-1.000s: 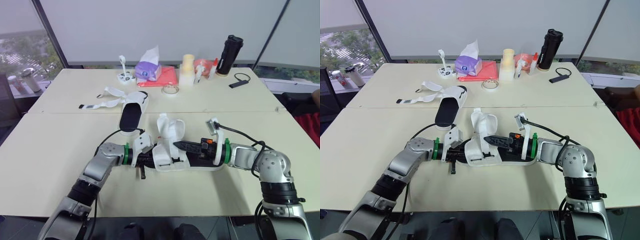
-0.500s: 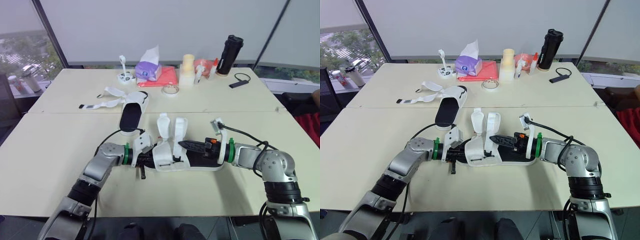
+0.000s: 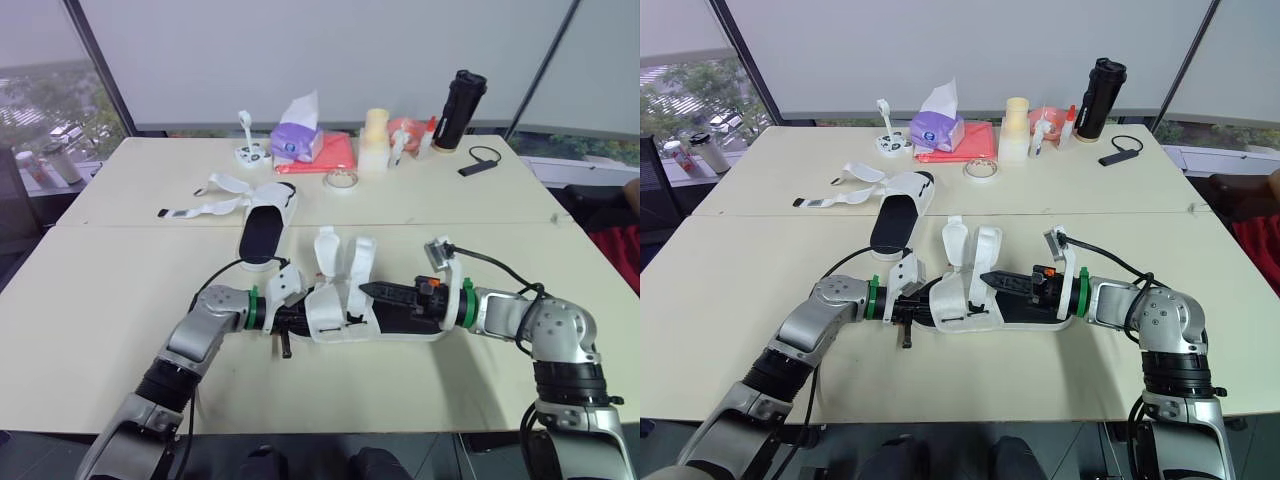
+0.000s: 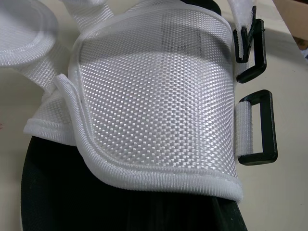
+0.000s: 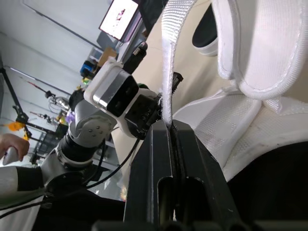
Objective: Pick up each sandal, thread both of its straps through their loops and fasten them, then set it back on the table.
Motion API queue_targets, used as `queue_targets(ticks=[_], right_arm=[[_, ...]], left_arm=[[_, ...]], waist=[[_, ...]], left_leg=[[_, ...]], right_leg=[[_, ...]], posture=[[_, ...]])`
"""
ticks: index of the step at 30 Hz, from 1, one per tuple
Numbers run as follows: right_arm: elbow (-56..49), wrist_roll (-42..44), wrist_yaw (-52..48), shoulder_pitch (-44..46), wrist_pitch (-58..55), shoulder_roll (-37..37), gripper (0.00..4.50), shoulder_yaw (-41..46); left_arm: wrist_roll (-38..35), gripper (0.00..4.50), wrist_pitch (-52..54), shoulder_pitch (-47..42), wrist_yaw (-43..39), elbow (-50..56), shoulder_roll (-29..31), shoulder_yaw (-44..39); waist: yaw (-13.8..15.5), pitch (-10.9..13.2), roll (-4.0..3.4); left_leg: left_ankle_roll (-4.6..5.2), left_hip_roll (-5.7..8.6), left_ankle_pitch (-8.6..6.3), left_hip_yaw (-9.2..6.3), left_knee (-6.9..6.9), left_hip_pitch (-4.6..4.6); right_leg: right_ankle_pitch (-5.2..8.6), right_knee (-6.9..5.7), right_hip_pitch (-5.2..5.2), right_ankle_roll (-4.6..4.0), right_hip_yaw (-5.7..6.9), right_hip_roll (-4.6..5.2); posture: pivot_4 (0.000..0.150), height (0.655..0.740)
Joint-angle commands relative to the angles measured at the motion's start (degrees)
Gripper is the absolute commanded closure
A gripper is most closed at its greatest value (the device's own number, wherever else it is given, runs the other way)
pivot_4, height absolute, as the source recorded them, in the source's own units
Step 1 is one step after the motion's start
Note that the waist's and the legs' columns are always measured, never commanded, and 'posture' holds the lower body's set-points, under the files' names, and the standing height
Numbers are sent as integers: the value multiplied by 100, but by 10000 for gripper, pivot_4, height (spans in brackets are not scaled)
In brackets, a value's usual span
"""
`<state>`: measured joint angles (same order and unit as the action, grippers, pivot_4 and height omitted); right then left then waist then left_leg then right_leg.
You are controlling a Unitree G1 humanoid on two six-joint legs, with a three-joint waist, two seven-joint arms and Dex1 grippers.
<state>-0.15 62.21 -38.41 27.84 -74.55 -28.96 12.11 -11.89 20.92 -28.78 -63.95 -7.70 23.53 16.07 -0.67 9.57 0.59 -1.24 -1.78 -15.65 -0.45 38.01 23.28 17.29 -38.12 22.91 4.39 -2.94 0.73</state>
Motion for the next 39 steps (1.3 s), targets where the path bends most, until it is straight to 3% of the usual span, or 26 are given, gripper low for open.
queue_targets(ticks=[1,4,9,13,19,27,29,31,37,39], right_arm=[[39,214,53,194,-52,51,44743,245],[12,10,46,164,44,1,44743,122],[-340,-1012,-292,-175,788,-295,44743,-851],[-353,-1126,-457,-235,1031,-268,32152,-865],[-275,-906,-431,-177,985,-141,1753,-535],[-526,-760,-429,-254,843,-67,1753,-501],[-494,-840,-324,-236,839,-23,7165,-555],[-450,-958,-302,-223,877,-39,15385,-633],[-474,-1007,-381,-115,871,-66,44780,-699],[-513,-991,-434,-101,860,-89,44780,-717]], left_arm=[[96,45000,90,147,11,-80,12,167],[100,45000,88,146,17,-82,13,166],[107,45000,71,129,11,-113,17,165],[116,45000,55,131,13,-122,23,160],[122,45000,55,130,8,-129,32,170],[148,45000,32,137,2,-162,35,204],[153,45000,44,147,5,-156,41,215],[149,45000,54,152,6,-149,46,216],[148,45000,60,159,16,-145,56,213],[148,45000,58,159,20,-148,58,209]], waist=[[0,0,0],[2,0,0],[0,-1,-1],[-7,-1,-1],[-4,-1,-1],[-2,-1,-1],[-5,-1,-1],[-4,-1,-1],[-5,-1,-1],[-2,-1,-1]], left_leg=[[0,0,0,0,0,0],[0,0,0,0,0,0],[0,1,0,1,0,0],[0,0,0,0,0,0],[0,0,0,0,0,-2],[0,0,0,-1,0,-2],[0,0,0,-1,0,-2],[0,0,0,-1,0,-2],[0,0,0,-1,0,-2],[0,0,0,-1,0,-3]], right_leg=[[0,0,0,0,0,0],[0,0,0,0,0,0],[0,1,0,0,0,0],[0,1,0,1,-1,-3],[0,0,-2,1,0,-2],[0,0,-2,1,0,-2],[0,0,-2,1,0,-2],[0,0,-2,1,-1,-2],[0,0,-2,1,0,-2],[0,0,-2,1,-1,-2]], posture=[[1500,7400],[1500,7400],[1500,7400],[1500,7400],[1500,7400],[1500,7400],[1500,7400],[1500,7400],[1500,7400],[1500,7400]])
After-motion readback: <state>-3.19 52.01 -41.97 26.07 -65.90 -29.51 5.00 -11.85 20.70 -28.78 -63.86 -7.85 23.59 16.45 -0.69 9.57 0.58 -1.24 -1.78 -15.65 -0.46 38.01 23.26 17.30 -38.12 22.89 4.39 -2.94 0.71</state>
